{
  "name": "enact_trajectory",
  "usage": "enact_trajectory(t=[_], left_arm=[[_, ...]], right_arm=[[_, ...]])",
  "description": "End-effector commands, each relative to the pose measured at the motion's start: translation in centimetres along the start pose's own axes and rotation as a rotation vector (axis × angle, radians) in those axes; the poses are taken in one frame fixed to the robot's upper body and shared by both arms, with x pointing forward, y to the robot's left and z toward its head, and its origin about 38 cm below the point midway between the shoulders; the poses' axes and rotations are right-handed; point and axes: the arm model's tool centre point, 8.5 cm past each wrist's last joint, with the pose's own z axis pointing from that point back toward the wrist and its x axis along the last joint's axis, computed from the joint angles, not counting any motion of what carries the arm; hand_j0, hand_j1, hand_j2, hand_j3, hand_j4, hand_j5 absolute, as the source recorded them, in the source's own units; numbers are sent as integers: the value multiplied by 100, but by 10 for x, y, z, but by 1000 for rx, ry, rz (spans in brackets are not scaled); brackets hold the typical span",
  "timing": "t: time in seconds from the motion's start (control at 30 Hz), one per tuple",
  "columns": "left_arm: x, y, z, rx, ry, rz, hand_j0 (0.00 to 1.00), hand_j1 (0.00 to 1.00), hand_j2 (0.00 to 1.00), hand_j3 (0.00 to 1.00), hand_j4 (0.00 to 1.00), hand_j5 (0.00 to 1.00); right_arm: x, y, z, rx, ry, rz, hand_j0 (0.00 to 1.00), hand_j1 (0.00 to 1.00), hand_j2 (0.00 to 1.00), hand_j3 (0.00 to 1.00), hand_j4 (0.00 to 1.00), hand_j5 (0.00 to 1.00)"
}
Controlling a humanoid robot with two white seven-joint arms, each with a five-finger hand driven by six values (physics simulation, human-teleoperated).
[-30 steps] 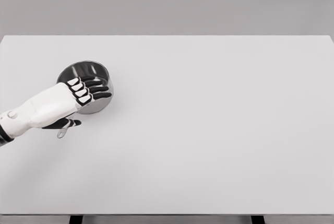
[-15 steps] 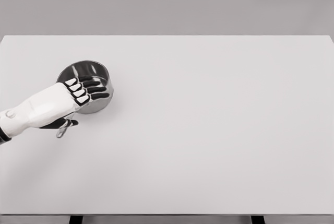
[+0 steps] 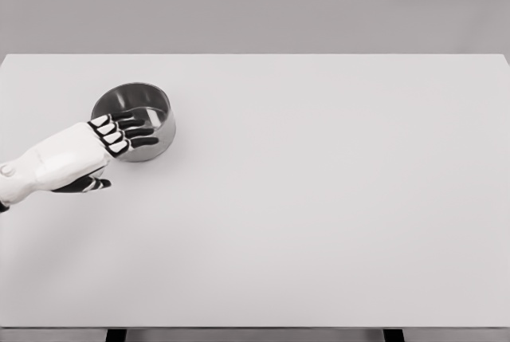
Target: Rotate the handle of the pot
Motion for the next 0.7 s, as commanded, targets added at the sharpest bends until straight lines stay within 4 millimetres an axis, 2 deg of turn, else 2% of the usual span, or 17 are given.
enact_trajectory(t=[0.0,0.67], left_arm=[[-2,2,2,2,4,-2,100,100,100,100,100,100],[-15,11,11,-5,37,-30,100,100,100,100,100,100]], right_arm=[[0,0,0,0,0,0,100,100,100,100,100,100],[0,0,0,0,0,0,100,100,100,100,100,100]])
